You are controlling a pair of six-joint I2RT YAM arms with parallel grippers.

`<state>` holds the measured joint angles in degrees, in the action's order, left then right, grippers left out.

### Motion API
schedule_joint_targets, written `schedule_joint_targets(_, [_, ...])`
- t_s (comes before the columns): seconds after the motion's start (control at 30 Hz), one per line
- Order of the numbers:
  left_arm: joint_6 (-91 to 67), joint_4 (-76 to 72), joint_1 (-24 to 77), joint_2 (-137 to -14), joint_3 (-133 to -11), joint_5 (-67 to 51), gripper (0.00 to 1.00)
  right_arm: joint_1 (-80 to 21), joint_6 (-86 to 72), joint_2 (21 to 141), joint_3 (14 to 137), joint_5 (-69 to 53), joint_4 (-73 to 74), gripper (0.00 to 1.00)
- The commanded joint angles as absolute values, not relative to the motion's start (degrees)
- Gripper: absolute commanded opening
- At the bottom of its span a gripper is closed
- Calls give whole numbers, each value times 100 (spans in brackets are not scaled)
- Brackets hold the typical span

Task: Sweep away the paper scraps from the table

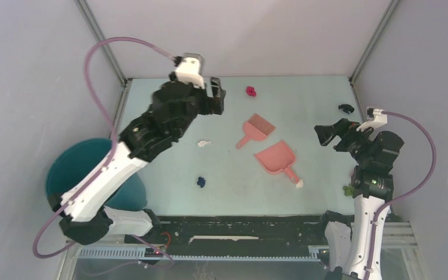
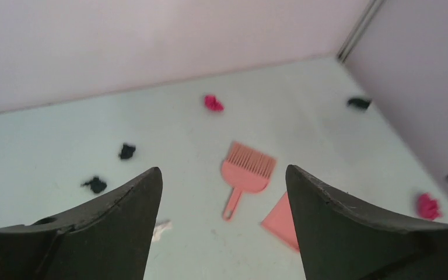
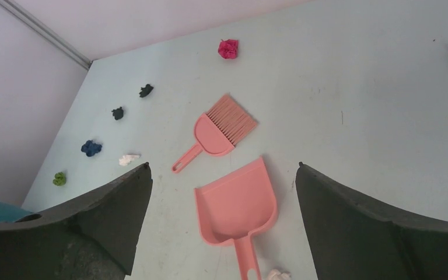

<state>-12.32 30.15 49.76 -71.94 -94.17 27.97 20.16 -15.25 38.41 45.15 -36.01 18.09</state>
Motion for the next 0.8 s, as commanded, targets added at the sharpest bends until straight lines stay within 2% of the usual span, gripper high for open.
schedule_joint_targets(0.0, [-952,3364,4992,-8079,-8873,2833,84,1959,-1608,3795,4439,-3643,1536,100])
schedule_joint_targets(0.43, [-1330,3303,4708,-9829,-8840,1850,79,1961,-943,4191,4344,-3900,1552,100])
schedule_joint_targets(0.77, [-1553,2982,4400,-11129,-9344,990,56,2008,-753,4266,4342,-4118,1618,100])
